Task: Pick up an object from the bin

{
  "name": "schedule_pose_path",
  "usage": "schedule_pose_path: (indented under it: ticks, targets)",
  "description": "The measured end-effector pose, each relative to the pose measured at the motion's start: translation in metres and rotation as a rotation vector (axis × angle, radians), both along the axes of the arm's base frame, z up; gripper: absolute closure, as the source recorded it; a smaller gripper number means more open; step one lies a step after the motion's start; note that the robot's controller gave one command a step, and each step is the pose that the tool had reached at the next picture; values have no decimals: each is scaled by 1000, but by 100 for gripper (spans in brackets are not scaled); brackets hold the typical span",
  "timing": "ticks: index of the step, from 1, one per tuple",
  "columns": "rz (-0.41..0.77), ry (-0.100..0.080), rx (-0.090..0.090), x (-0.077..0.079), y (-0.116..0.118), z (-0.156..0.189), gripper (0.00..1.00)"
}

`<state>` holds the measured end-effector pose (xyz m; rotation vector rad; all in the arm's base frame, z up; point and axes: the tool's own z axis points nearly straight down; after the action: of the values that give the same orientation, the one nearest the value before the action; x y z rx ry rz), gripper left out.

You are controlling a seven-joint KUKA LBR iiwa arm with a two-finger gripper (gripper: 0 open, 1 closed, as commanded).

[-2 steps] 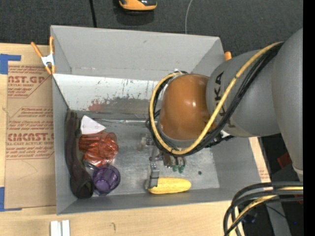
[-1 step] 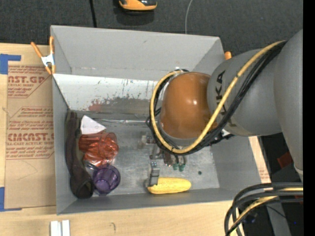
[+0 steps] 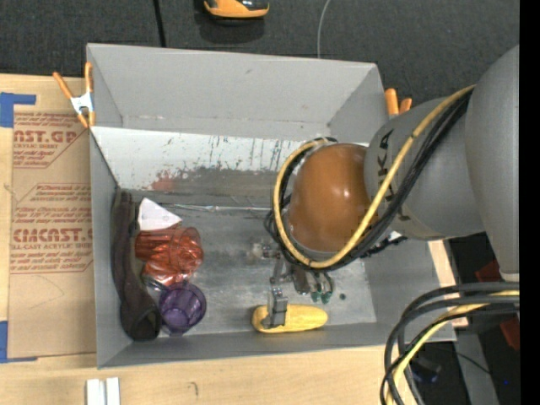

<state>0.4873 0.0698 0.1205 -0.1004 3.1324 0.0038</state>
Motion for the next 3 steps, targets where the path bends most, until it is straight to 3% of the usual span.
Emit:
schedule_pose_path:
  ticks: [1, 2, 3]
  targets:
    - [17, 5, -2, -2, -12, -13, 0]
    - [262, 8, -3, 11, -52, -23, 0]
    - [315, 7, -5, 7, -59, -35, 0]
